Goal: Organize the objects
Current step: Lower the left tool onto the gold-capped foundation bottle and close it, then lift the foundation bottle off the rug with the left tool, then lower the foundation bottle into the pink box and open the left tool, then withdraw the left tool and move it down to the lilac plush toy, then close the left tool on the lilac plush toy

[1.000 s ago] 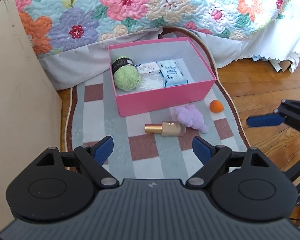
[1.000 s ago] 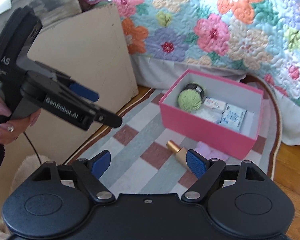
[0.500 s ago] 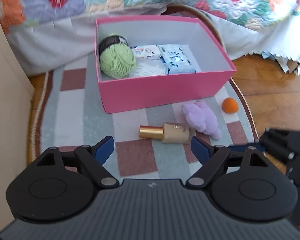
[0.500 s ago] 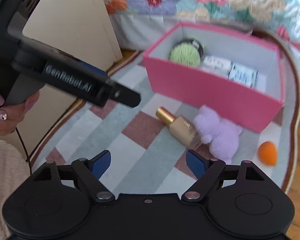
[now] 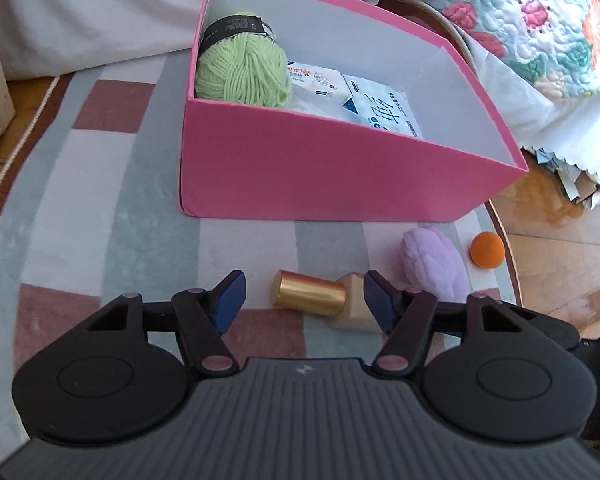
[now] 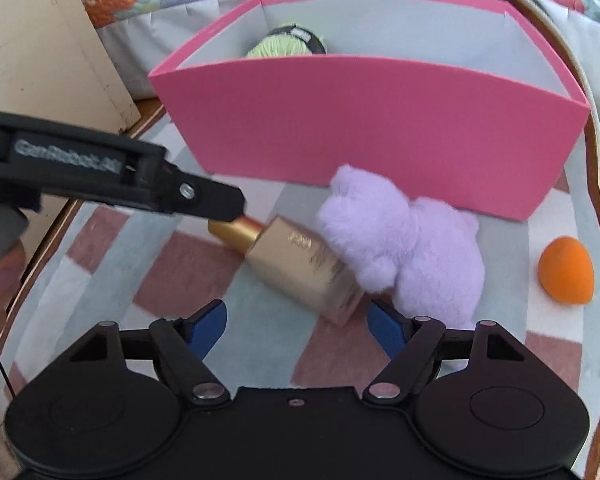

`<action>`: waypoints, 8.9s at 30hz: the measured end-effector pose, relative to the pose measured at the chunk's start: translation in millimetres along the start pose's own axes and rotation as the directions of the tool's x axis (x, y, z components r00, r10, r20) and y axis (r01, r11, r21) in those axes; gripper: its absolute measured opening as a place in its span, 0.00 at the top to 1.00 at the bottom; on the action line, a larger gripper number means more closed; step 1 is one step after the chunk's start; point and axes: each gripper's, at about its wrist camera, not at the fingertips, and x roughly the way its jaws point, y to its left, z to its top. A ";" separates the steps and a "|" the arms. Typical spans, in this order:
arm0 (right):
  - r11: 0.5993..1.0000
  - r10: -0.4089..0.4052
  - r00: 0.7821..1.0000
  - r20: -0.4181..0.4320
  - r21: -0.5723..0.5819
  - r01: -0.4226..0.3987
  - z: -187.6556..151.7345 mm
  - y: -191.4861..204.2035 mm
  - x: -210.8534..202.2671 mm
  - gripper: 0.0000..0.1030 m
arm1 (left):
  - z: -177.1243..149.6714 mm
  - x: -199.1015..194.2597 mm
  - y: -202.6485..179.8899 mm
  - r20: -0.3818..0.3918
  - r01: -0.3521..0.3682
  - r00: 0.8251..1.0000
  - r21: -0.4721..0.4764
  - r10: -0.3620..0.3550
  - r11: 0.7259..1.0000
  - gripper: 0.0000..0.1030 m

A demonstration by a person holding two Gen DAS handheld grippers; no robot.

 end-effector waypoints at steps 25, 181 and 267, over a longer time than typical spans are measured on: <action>0.988 -0.154 0.986 0.058 0.001 0.155 -15.0 23.9 6.8 0.32 | -34.0 -2.7 9.6 -0.102 0.133 0.984 -0.105 -0.144 0.986 0.56; 0.990 -0.002 0.991 0.133 -0.142 0.021 119.7 -22.1 -173.4 0.20 | 128.6 -137.4 -110.6 0.024 -0.064 0.998 0.037 0.063 0.997 0.26; 0.990 -0.055 0.998 -0.018 -0.130 0.052 -7.2 -38.3 -31.5 0.51 | -44.7 19.7 -62.3 -0.055 0.071 0.996 -0.058 -0.074 0.996 0.70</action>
